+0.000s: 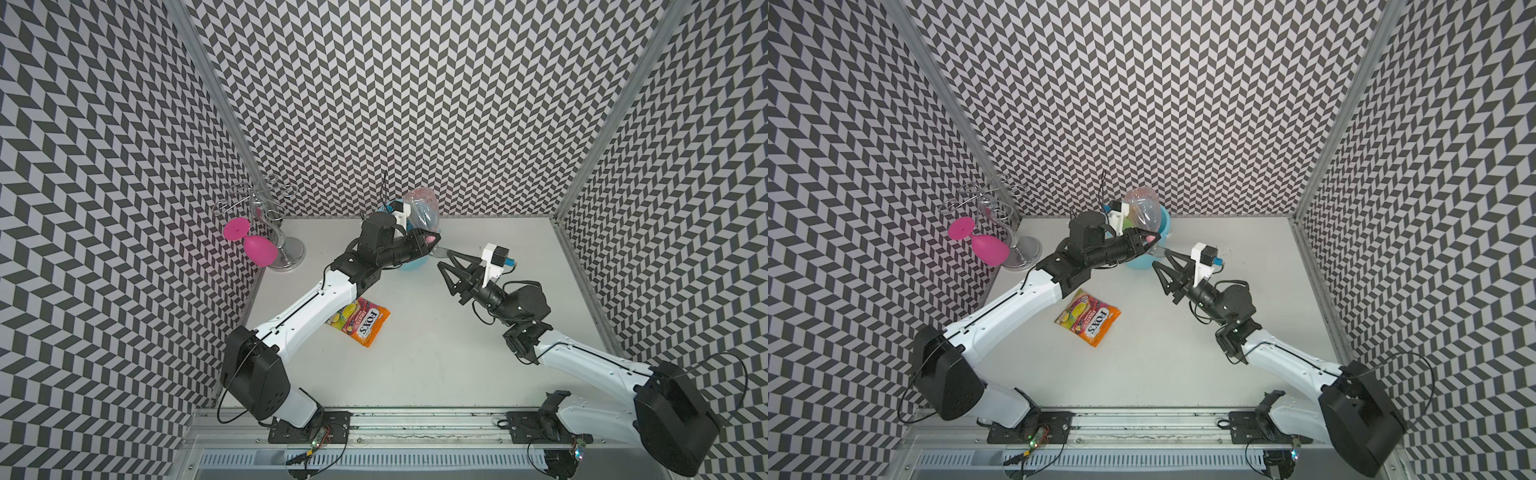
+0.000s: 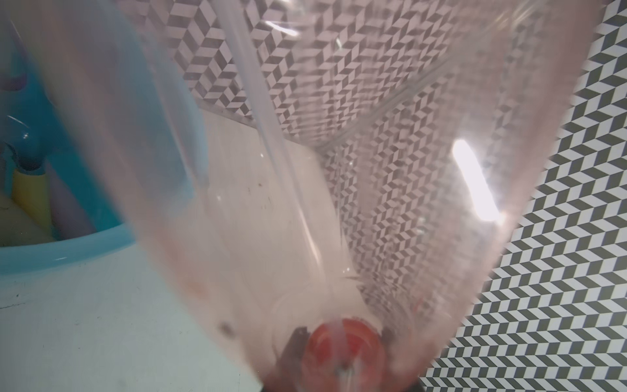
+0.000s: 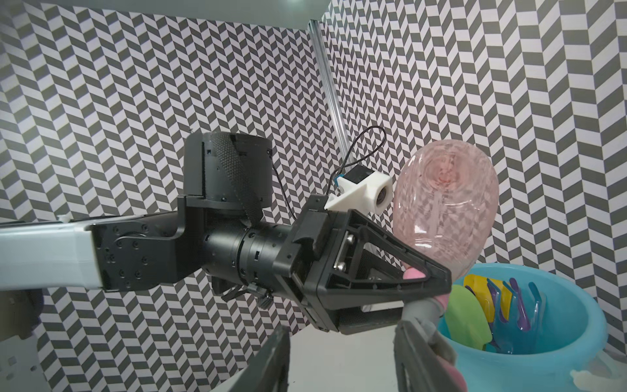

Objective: Organize the gardening tools
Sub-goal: Adjust the gardening tool at the center of the board.

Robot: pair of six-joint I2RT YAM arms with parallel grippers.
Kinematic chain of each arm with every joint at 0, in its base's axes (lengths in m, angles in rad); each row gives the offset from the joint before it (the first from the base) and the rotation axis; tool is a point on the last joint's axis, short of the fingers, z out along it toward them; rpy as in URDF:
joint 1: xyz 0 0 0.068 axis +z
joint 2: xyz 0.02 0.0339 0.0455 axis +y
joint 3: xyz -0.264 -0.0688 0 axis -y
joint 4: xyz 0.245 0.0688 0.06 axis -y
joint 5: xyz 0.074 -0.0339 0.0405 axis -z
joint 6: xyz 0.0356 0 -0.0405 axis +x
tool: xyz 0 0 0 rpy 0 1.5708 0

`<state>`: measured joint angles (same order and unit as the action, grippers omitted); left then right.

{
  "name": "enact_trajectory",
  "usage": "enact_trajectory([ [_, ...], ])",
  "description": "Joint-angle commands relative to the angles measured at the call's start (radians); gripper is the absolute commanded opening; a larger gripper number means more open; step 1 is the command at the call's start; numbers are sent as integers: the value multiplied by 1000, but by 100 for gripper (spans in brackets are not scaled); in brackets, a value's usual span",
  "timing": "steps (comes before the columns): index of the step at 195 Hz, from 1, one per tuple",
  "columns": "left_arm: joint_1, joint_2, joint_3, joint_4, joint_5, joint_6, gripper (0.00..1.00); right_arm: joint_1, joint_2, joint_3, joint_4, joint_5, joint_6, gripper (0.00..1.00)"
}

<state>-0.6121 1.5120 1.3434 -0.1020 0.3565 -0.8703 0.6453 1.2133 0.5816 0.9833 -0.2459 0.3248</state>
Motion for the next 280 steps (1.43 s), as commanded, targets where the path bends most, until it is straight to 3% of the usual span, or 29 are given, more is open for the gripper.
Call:
enact_trajectory([
  [1,-2,-51,3,82,58,-24,11,4,21,18,46,64,11,50],
  [90,49,-120,-53,92,23,-20,11,45,-89,-80,36,168,-12,55],
  [177,4,-119,-67,174,98,-70,11,56,51,80,41,152,-47,52],
  [214,2,-143,-79,186,93,-74,12,56,83,120,38,156,-20,41],
  [251,3,-151,-98,200,97,-85,16,56,76,125,23,177,-10,13],
  [268,5,-154,-108,211,96,-87,22,56,62,133,-8,182,-9,0],
  [280,8,-156,-114,214,96,-82,34,56,49,133,-29,192,-2,0],
])
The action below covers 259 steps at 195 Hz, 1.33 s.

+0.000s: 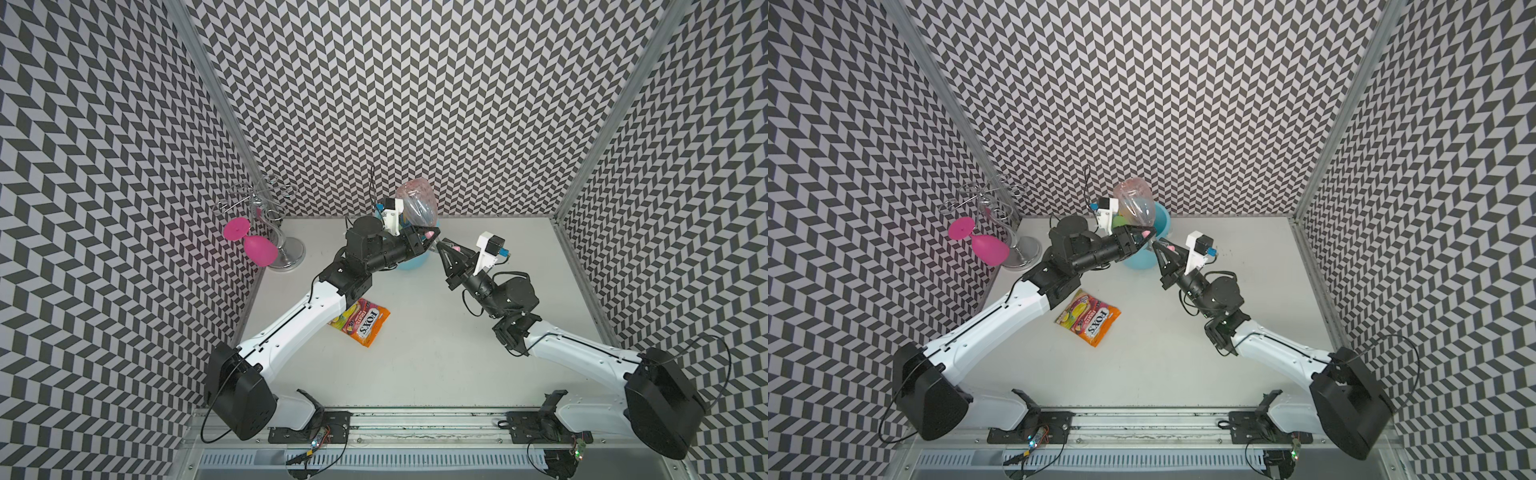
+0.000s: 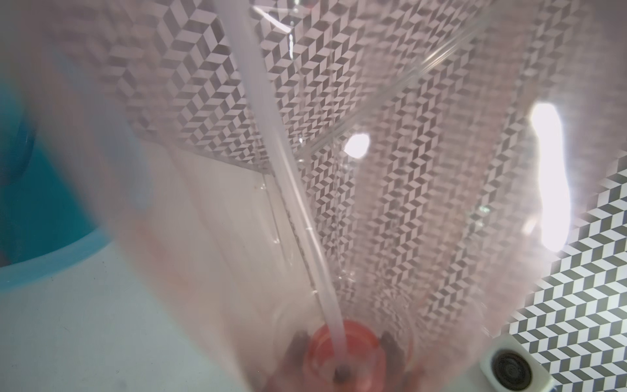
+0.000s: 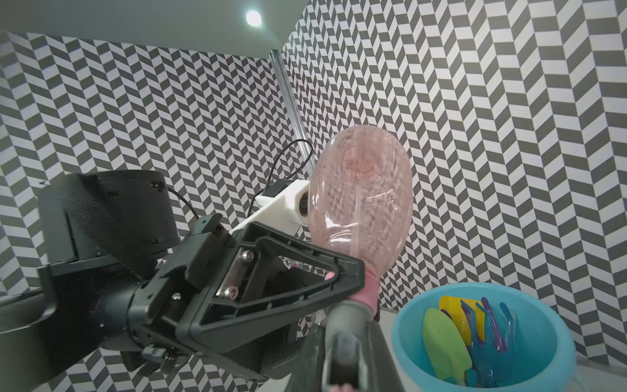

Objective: Organize the gardening tools
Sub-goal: Adjust the gardening tool at the center of the board.

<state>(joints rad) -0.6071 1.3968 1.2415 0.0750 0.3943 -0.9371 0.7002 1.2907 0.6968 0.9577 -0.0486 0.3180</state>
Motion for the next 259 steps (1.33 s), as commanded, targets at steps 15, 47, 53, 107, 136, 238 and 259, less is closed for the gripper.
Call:
enact_trajectory([
  [15,11,-44,-19,38,61,-4,51,-1,-50,26,-65,13,18,0],
  [47,49,-87,-50,-1,55,82,69,-53,-118,71,-334,-13,80,0],
  [53,57,-100,-55,-21,48,110,69,-76,-131,86,-409,-35,95,0],
  [107,71,-164,9,-305,-115,601,76,-306,-129,302,-1071,-295,112,0],
  [136,12,-169,-7,-328,-179,891,79,-344,-70,419,-1335,-419,25,0],
  [238,-218,-217,-234,-236,-348,1626,77,-331,16,547,-1687,-659,-116,0],
  [259,-234,-206,-246,-216,-329,1666,75,-319,11,530,-1681,-670,-118,0],
])
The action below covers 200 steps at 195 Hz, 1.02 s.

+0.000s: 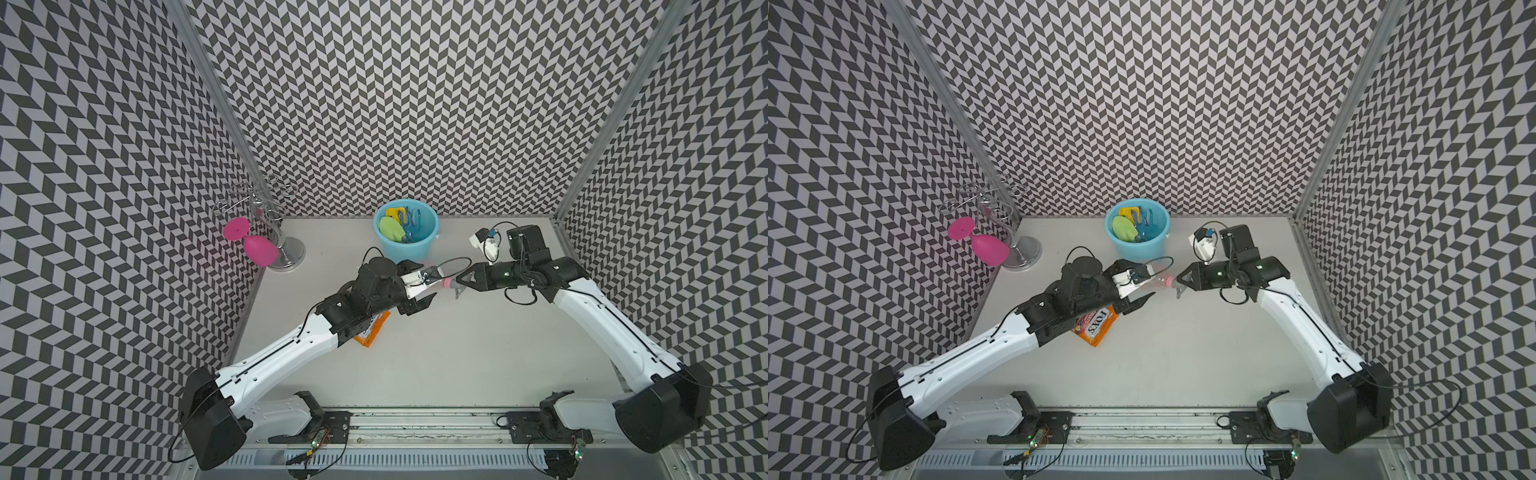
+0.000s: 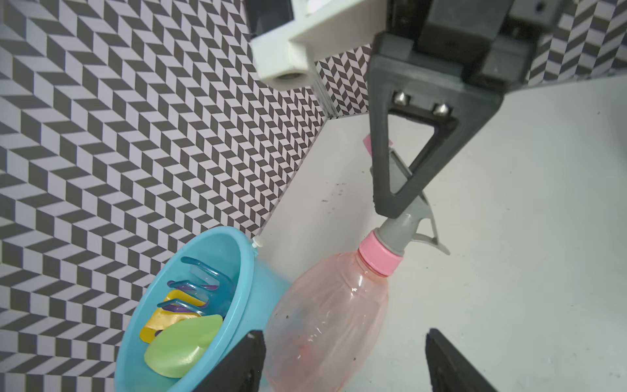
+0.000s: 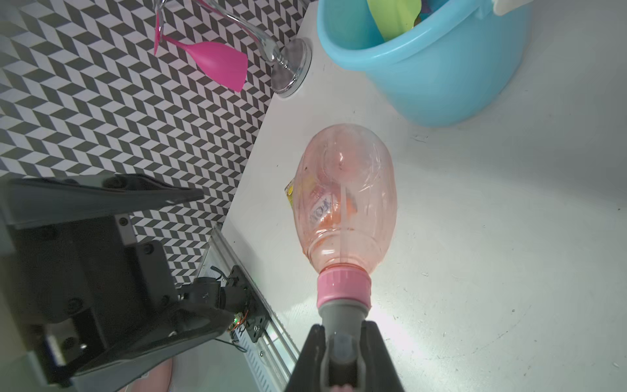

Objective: Organize the gardening tools
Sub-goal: Adjust the gardening tool at the center of the board.

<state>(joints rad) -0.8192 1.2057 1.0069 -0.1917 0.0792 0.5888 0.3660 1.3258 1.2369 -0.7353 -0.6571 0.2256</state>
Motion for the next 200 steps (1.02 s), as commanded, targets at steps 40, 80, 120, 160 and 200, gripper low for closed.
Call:
enact_trajectory([
  [40,-83,50,14,47,2,180,68,29,-16,-9,16,-77,-25,0],
  [80,-113,117,35,33,2,192,56,30,-7,-5,25,-94,-20,0],
  [120,-123,163,52,56,-35,187,49,31,-10,-5,28,-114,-19,0],
  [160,-127,183,41,97,-99,200,56,31,-19,-4,30,-127,-18,0],
  [200,-127,188,32,105,-102,204,43,32,-22,-3,28,-135,-18,0],
])
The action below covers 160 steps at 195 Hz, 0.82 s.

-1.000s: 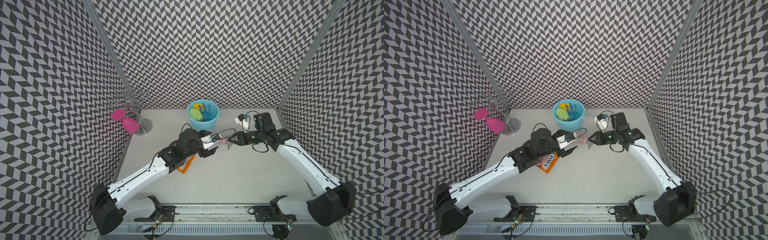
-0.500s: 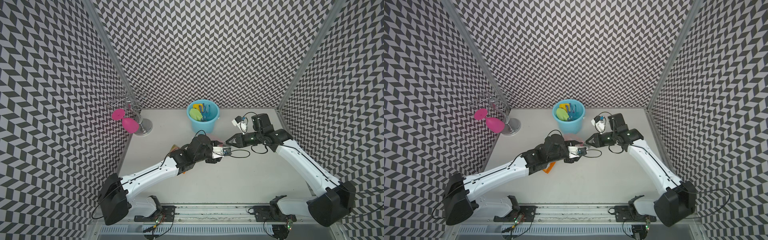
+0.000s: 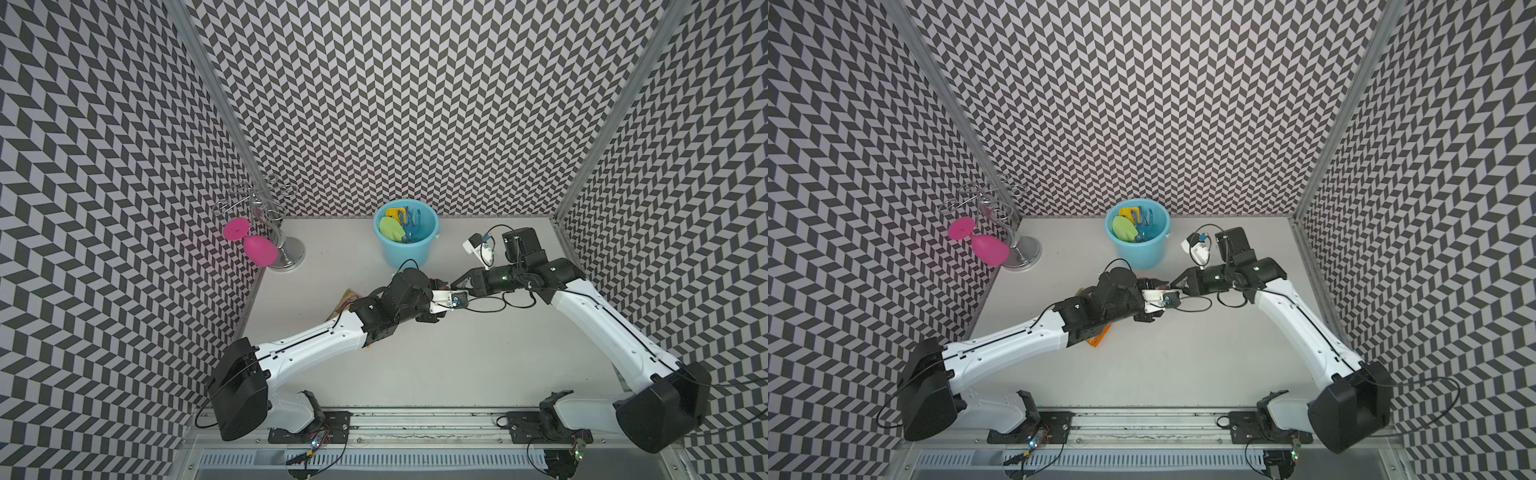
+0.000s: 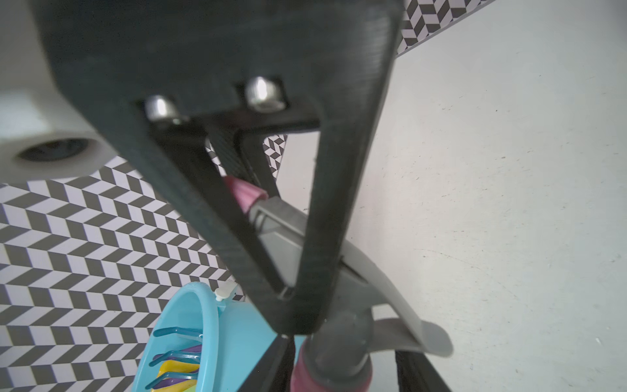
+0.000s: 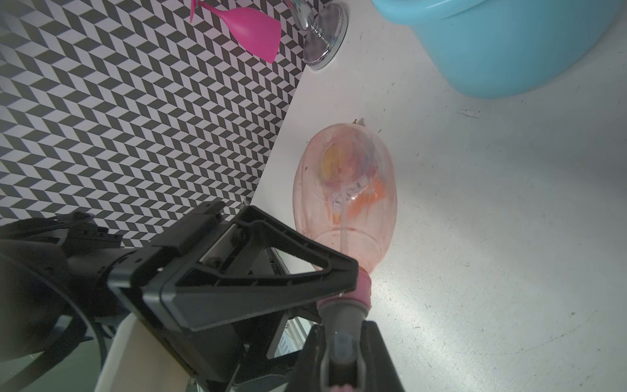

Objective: Organize the gardening tools
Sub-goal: Adjust the gardening tool at the center of the board.

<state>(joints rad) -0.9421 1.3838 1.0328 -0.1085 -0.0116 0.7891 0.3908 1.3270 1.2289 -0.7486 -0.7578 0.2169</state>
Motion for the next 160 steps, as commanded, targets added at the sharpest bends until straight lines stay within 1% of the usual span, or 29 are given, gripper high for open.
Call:
enact_trajectory([
  [1,-4,10,7,21,-11,4,42,8,-23,5,42,-34,-9,0],
  [22,-7,14,8,21,-11,3,31,6,-25,9,40,-31,-7,0],
  [50,-11,18,8,23,-9,-3,20,5,-29,9,42,-28,-1,0],
  [57,-12,17,6,24,-7,-7,18,3,-29,10,43,-26,1,5],
  [85,-13,26,11,30,9,-42,8,-26,-24,15,31,-9,13,30],
  [110,-12,39,12,42,44,-98,5,-92,-41,-1,53,20,31,44],
  [117,-12,46,14,48,52,-119,4,-120,-50,-9,65,23,45,46],
  [133,-11,60,15,73,73,-168,1,-187,-83,-44,114,24,89,47],
  [160,16,98,19,176,122,-303,1,-299,-171,-109,174,123,163,48],
])
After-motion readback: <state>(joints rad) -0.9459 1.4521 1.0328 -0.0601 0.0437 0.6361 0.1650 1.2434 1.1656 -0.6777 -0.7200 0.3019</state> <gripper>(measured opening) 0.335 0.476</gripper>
